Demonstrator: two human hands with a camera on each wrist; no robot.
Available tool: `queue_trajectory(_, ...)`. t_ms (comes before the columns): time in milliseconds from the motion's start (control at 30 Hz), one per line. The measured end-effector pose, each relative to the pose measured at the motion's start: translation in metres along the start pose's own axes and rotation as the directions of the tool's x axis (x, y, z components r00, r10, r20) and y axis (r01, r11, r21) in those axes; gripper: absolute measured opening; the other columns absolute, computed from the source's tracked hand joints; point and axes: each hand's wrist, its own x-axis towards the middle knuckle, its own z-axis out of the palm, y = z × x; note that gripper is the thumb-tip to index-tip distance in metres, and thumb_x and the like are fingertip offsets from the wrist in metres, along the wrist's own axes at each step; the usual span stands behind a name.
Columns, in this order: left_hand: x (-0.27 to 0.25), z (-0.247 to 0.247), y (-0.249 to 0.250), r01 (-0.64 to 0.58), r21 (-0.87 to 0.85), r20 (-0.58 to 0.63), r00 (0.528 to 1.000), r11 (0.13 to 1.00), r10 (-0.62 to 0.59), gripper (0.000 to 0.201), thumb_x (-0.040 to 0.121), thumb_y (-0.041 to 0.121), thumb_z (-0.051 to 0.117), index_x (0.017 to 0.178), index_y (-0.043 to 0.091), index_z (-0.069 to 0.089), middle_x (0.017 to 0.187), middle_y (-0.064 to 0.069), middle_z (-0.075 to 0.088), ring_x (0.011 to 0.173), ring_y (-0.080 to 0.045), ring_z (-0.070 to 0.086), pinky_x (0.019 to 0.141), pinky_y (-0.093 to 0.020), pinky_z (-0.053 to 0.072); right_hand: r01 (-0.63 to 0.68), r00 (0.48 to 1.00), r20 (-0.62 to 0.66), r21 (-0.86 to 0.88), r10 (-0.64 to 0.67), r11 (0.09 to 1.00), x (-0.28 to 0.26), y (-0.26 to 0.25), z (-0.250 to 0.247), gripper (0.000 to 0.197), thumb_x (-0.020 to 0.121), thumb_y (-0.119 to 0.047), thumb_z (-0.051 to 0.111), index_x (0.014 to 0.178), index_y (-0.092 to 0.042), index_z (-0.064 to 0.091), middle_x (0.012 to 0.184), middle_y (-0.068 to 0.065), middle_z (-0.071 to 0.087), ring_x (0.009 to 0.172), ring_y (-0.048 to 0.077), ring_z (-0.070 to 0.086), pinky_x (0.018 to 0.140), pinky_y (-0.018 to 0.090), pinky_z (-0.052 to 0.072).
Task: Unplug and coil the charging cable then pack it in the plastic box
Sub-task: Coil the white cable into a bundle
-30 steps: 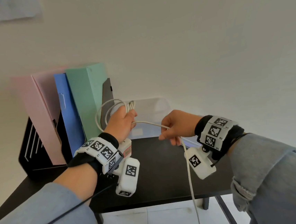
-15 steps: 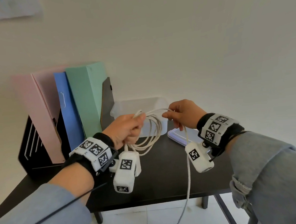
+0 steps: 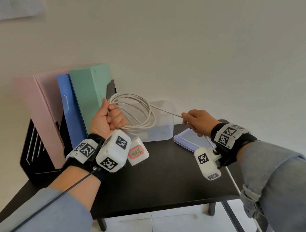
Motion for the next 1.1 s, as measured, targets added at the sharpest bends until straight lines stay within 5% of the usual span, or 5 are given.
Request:
queue_trajectory(233,0.004,-0.013,0.007,-0.121,-0.013,-0.160,0.980,0.993,0.117,0.045,0.099,0.039,0.030,0.061,0.019,0.045,0.036,0.007,0.035,0.028,-0.004,0.029,0.039,-0.012,0.030,0.058,0.993,-0.073,-0.396,-0.094,0.917,-0.006,0.006,-0.003,0.029,0.094,-0.037,0.044,0.074,-0.021,0.059,0.063,-0.005,0.050,0.065,0.018,0.049,0.054,0.025,0.037)
queue_trajectory(433,0.005,0.000,-0.009,-0.044,0.073,-0.185,0.981,0.996,0.056,0.039,0.101,0.032,0.028,0.069,0.017,0.044,0.042,0.008,0.042,0.032,-0.005,0.034,0.041,-0.012,0.035,0.261,0.953,0.075,-0.692,-0.293,0.673,-0.021,-0.030,0.010,0.029,0.092,-0.045,0.043,0.097,-0.033,0.069,0.091,-0.012,0.068,0.088,0.013,0.061,0.072,0.029,0.049)
queue_trajectory(700,-0.005,0.010,-0.033,0.038,0.488,-0.138,0.990,0.872,0.035,0.033,0.102,0.023,0.030,0.073,0.015,0.043,0.044,0.009,0.039,0.036,-0.005,0.035,0.048,-0.021,0.035,0.540,0.813,0.263,-0.671,-0.519,0.507,-0.033,-0.061,0.025,0.025,0.087,-0.047,0.053,0.097,-0.031,0.069,0.064,-0.015,0.043,0.078,0.007,0.044,0.054,0.019,0.028)
queue_trajectory(900,-0.012,0.021,-0.046,0.100,0.625,-0.080,0.995,0.774,-0.064,0.028,0.101,0.019,0.033,0.078,0.010,0.047,0.052,-0.001,0.041,0.052,-0.015,0.045,0.058,-0.027,0.041,0.614,0.771,0.329,-0.609,-0.545,0.502,-0.043,-0.075,0.032,0.018,0.087,-0.040,0.057,0.095,-0.028,0.068,0.059,-0.015,0.039,0.075,0.009,0.044,0.055,0.020,0.028)
queue_trajectory(1100,-0.016,0.026,-0.051,0.087,0.731,0.016,0.989,0.677,-0.144,0.023,0.095,0.011,0.039,0.076,0.008,0.052,0.063,-0.009,0.044,0.050,-0.014,0.046,0.049,-0.023,0.042,0.623,0.776,0.321,-0.529,-0.544,0.577,-0.045,-0.078,0.033,0.016,0.083,-0.039,0.061,0.082,-0.024,0.057,0.078,-0.009,0.060,0.073,0.012,0.050,0.063,0.027,0.039)
